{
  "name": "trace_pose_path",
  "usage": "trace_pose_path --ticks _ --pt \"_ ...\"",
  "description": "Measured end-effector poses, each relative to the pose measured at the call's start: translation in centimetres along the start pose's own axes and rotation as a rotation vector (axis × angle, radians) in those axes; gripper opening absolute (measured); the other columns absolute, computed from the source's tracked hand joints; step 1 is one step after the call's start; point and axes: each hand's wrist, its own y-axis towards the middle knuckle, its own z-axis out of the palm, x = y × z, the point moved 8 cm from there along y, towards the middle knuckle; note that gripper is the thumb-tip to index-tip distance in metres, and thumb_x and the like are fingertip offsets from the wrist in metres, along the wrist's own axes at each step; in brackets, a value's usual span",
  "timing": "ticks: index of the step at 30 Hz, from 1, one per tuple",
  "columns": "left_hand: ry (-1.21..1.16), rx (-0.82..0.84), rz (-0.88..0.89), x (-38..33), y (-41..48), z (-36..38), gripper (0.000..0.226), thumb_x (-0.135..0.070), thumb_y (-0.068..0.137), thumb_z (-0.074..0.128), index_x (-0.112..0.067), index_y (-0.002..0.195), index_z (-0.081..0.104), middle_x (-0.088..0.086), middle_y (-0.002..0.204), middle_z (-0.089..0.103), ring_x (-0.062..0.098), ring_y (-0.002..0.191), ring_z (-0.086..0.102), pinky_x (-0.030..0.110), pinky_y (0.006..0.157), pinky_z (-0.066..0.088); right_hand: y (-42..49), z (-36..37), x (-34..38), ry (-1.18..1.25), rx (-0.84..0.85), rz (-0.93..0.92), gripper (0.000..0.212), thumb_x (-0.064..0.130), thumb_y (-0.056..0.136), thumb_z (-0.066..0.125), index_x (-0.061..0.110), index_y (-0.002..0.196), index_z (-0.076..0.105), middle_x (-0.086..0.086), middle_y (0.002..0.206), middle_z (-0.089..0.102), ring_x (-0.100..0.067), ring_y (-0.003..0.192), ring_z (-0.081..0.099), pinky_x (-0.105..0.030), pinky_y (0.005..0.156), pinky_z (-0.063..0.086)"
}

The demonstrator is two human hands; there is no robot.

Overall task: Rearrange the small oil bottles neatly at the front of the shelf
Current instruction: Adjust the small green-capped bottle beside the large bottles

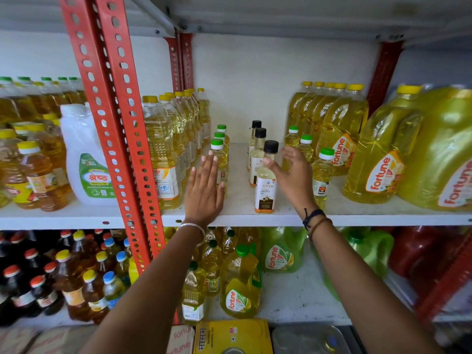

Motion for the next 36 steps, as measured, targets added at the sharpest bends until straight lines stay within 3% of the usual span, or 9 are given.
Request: trace_pose_path --ticks 4,8,13,18,24,29,31,34,36 --pt "0.147 -0.095 0.051 2.1 1.3 -3.7 0.06 -0.031 0.098 0.027 -0.005 0.151 0.014 0.006 0.158 0.01 0.014 0.147 -0.003 0.037 0.118 -0.006 -1.5 -1.3 3.7 0.051 -0.227 -0.223 0.041 0.035 0.084 0.065 0.01 0.116 0.055 -0.007 0.117 0.059 -0.016 0.111 0.054 -0.021 0.09 0.041" --pt "0.287 -0.157 0.046 4.9 2.6 -6.5 0.06 -0.032 0.098 0.027 -0.009 0.152 0.015 0.006 0.158 0.015 0.012 0.147 -0.002 0.039 0.117 -0.006 -1.7 1.9 6.5 0.118 -0.156 -0.362 0.026 0.027 0.087 0.062 0.01 0.107 0.059 -0.008 0.106 0.064 -0.015 0.098 0.059 -0.021 0.086 0.047" --pt "0.353 -0.193 0.136 6.4 2.8 -6.6 0.059 -0.032 0.099 0.027 -0.01 0.152 0.016 0.007 0.158 0.019 0.012 0.147 -0.001 0.038 0.118 -0.003 -0.1 8.3 6.1 0.181 0.049 -0.189 0.025 0.015 0.09 0.057 0.008 0.113 0.057 -0.01 0.114 0.064 -0.019 0.104 0.061 -0.032 0.094 0.049" --pt "0.348 -0.246 0.151 6.4 2.5 -6.7 0.058 -0.031 0.099 0.028 -0.008 0.151 0.018 0.009 0.157 0.019 0.014 0.147 0.001 0.037 0.118 0.0 1.8 13.6 3.7 0.164 0.259 0.075 0.044 0.017 0.089 0.057 0.011 0.132 0.045 -0.007 0.133 0.057 -0.02 0.122 0.053 -0.028 0.1 0.04" --pt "0.346 -0.264 0.162 6.4 2.4 -6.8 0.058 -0.032 0.099 0.026 -0.007 0.151 0.018 0.009 0.157 0.02 0.015 0.147 0.003 0.038 0.119 0.001 3.3 13.4 2.7 0.015 0.193 0.083 0.038 0.025 0.079 0.069 0.015 0.115 0.062 -0.003 0.109 0.071 -0.02 0.101 0.065 -0.037 0.09 0.051" --pt "0.334 -0.268 0.162 6.3 2.5 -7.0 0.058 -0.031 0.098 0.028 -0.007 0.15 0.021 0.008 0.156 0.021 0.014 0.147 0.003 0.037 0.118 0.001 3.6 13.7 3.3 -0.131 0.22 0.034 0.035 0.043 0.075 0.071 0.014 0.094 0.066 -0.01 0.103 0.063 -0.023 0.091 0.06 -0.035 0.078 0.048" --pt "0.339 -0.263 0.162 6.3 2.4 -6.9 0.057 -0.031 0.098 0.028 -0.007 0.15 0.021 0.008 0.156 0.02 0.015 0.147 0.004 0.037 0.118 0.001 3.5 13.9 3.1 -0.191 0.233 0.026 0.039 0.051 0.075 0.067 0.016 0.093 0.066 -0.011 0.105 0.06 -0.026 0.091 0.06 -0.037 0.08 0.051" --pt "0.351 -0.256 0.158 6.4 2.5 -6.8 0.057 -0.031 0.098 0.028 -0.007 0.15 0.023 0.008 0.157 0.02 0.015 0.147 0.006 0.038 0.118 0.002 3.0 14.2 2.7 -0.098 0.284 0.067 0.033 0.042 0.08 0.065 0.018 0.103 0.066 -0.008 0.112 0.065 -0.025 0.101 0.062 -0.038 0.087 0.051" --pt "0.349 -0.253 0.157 6.4 2.5 -6.8 0.057 -0.031 0.098 0.029 -0.007 0.149 0.025 0.008 0.157 0.021 0.015 0.147 0.006 0.038 0.118 0.003 2.8 14.0 2.7 -0.042 0.275 0.091 0.031 0.04 0.08 0.067 0.018 0.102 0.066 -0.003 0.108 0.068 -0.021 0.099 0.062 -0.032 0.083 0.048"
